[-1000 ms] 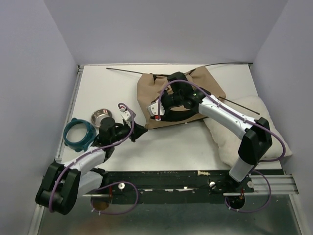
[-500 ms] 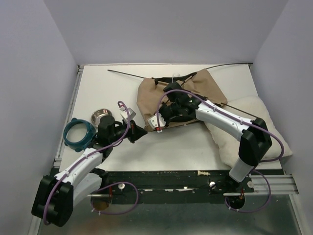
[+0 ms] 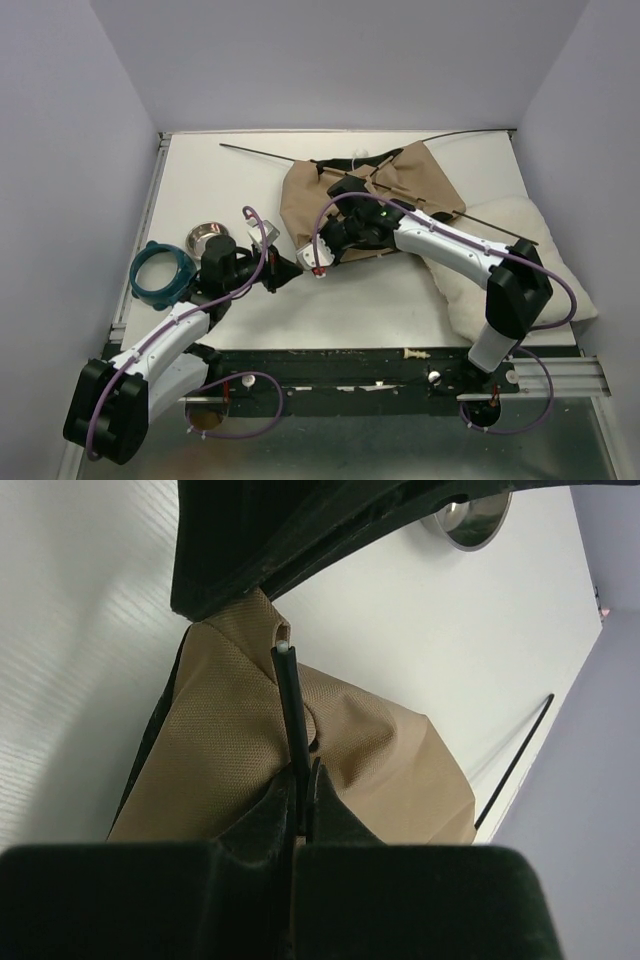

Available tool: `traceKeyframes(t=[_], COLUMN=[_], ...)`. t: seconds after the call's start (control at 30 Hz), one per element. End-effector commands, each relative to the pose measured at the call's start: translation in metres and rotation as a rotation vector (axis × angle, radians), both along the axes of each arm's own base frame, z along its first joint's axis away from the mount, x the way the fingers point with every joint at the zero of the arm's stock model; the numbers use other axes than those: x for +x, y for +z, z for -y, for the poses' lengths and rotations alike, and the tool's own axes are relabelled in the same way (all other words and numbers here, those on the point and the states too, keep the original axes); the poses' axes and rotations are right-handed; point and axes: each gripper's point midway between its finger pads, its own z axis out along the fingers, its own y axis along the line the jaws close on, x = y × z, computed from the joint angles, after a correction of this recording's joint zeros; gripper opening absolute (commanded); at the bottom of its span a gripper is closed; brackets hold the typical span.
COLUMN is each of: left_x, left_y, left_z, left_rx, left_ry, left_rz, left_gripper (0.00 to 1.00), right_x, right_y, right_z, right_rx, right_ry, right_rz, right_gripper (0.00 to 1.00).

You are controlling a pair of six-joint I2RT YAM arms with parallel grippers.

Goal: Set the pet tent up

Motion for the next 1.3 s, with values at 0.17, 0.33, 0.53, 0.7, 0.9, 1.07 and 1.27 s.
traceKeyframes(t=[0.17,0.33,0.53,0.7,0.9,1.07,1.27], left_x=[-0.005,-0.007,-0.010,-0.012,-0.015,-0.017,-0.016], left_y=[0.016,0.016,0.016,0.016,0.013,0.010,0.010], left_z=[0.004,0.005,0.005,0.006,0.006,0.005,0.004], left_rx=[-0.022,-0.024,-0.021,-0.016,-0.007,0.001,0.002], left_ry=[-0.027,-0.036,-0.039,-0.058,-0.070,-0.074,-0.069], left_rz=[0.036,0.037,0.047,0.059,0.062,0.057,0.060], left_gripper=[0.00,0.00,0.00,0.00,0.00,0.00,0.00], right_x=[0.004,0.008,0.007,0.008,0.011,0.012,0.011], right_y=[-0.024,-0.026,-0.030,-0.035,-0.036,-0.036,-0.040], right_z=[-0.001,-0.003,0.000,0.002,0.003,0.004,0.009], right_rx=[-0.058,-0.063,-0.078,-0.089,-0.098,-0.105,-0.124], right_ry=[-0.035,-0.054,-0.050,-0.063,-0.094,-0.106,-0.091], right_rz=[-0.014,-0.017,-0.018,-0.015,-0.036,-0.037,-0.024], right_gripper=[0.01,0.01,0.00,0.01,0.01,0.01,0.01])
